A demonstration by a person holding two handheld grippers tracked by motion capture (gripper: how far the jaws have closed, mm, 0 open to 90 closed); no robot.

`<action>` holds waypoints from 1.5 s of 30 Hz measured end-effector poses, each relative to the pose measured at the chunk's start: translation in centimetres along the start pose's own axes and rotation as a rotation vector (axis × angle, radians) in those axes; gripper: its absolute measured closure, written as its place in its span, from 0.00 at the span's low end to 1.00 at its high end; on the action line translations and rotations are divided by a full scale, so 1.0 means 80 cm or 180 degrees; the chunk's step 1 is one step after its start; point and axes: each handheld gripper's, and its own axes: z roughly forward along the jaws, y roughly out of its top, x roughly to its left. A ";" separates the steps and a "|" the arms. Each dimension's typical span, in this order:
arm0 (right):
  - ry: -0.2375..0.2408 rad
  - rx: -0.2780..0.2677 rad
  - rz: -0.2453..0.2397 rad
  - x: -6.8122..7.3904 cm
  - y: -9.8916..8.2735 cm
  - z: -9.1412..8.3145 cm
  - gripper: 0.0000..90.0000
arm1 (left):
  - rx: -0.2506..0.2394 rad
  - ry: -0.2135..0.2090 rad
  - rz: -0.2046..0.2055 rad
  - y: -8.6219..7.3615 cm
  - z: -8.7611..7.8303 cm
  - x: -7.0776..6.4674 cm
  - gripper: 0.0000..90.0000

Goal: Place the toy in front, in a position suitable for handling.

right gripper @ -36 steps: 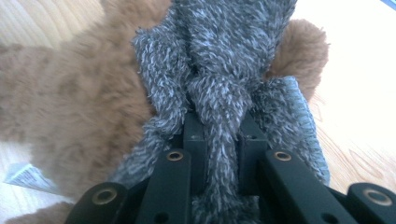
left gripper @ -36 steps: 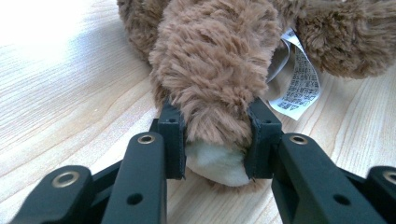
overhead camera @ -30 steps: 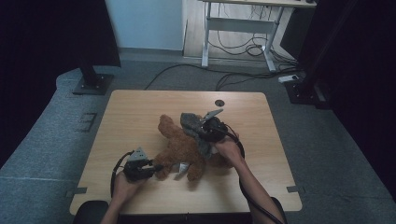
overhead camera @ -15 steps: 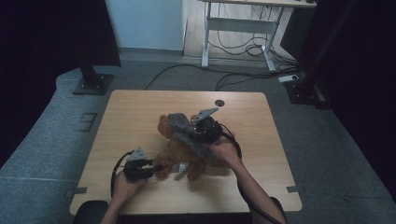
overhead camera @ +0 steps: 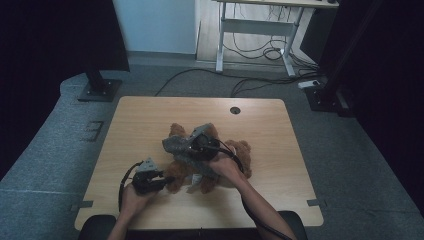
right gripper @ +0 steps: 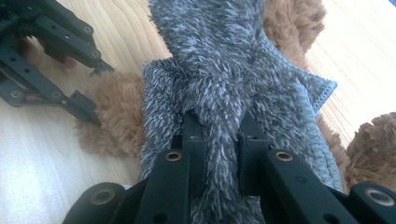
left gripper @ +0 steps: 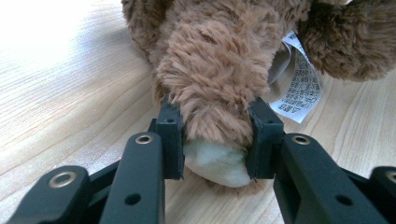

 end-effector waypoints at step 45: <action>-0.0006 -0.0153 0.0414 -0.005 -0.114 -0.030 0.86 | 0.0016 -0.0067 -0.0078 -0.001 -0.001 0.002 0.76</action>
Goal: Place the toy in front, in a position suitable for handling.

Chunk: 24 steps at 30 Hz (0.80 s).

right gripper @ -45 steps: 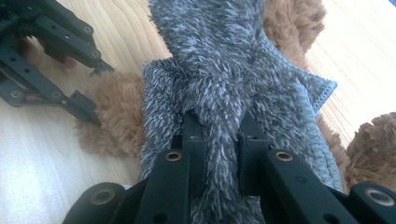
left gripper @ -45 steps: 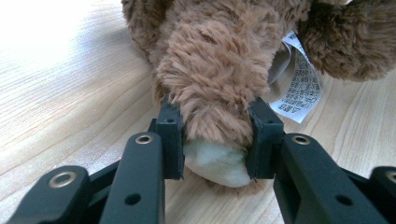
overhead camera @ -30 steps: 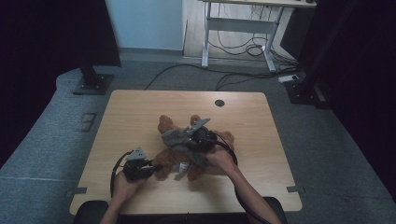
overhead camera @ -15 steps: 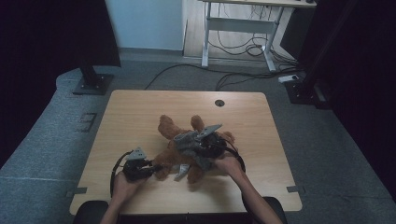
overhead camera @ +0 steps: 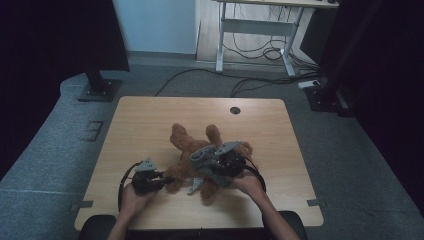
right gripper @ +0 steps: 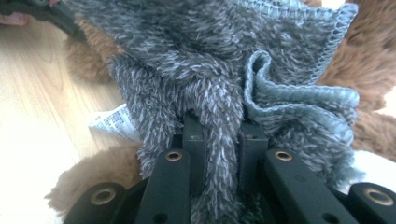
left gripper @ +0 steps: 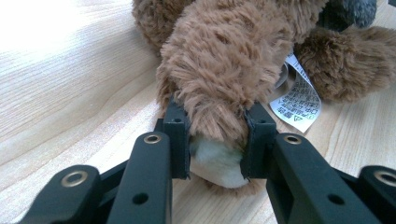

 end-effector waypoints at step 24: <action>0.0117 0.0157 0.0074 0.010 -0.047 0.009 0.86 | -0.0009 -0.0019 -0.0001 0.000 0.000 0.001 0.75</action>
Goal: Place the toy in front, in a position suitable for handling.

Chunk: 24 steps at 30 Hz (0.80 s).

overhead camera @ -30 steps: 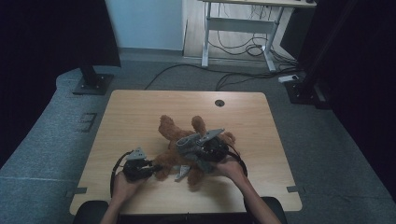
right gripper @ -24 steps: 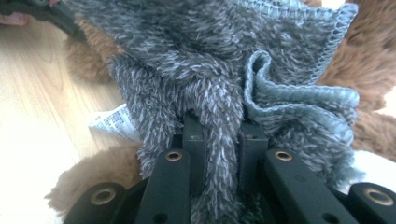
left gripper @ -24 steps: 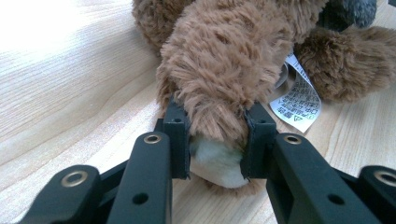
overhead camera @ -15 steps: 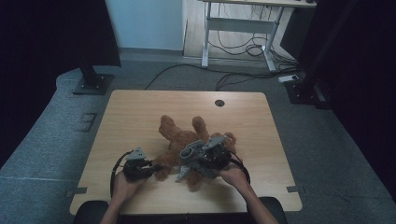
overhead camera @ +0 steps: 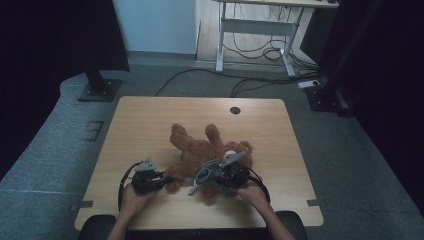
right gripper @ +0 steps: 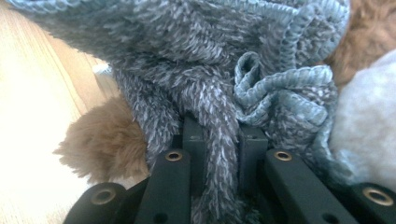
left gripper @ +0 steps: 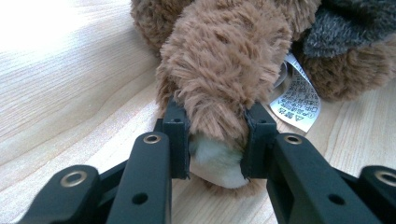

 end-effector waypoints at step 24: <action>0.0013 -0.0301 -0.0104 0.011 0.035 -0.056 0.86 | -0.0016 -0.0024 -0.0022 0.001 0.002 0.000 0.74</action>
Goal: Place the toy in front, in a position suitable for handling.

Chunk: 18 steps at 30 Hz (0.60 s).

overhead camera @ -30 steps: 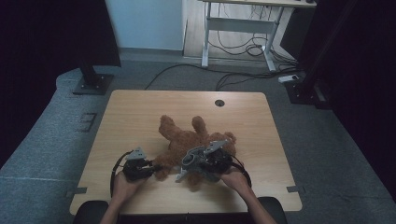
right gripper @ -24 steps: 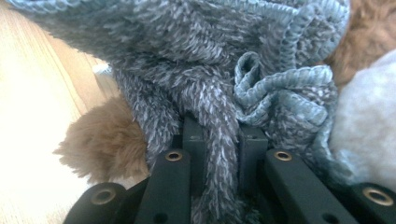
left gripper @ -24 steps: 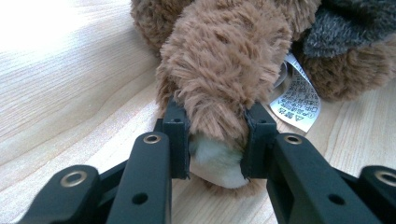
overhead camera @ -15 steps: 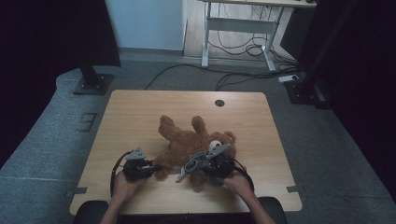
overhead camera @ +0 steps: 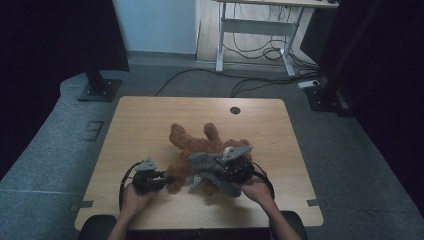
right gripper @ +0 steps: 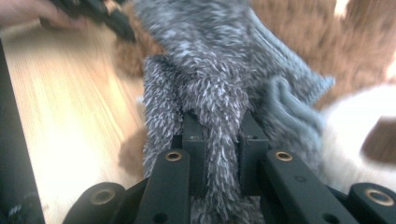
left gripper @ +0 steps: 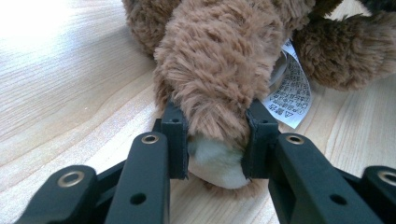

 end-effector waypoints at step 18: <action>0.0185 0.0048 -0.0343 0.008 0.093 0.070 0.86 | 0.0008 -0.0004 0.0004 0.001 0.000 0.000 0.74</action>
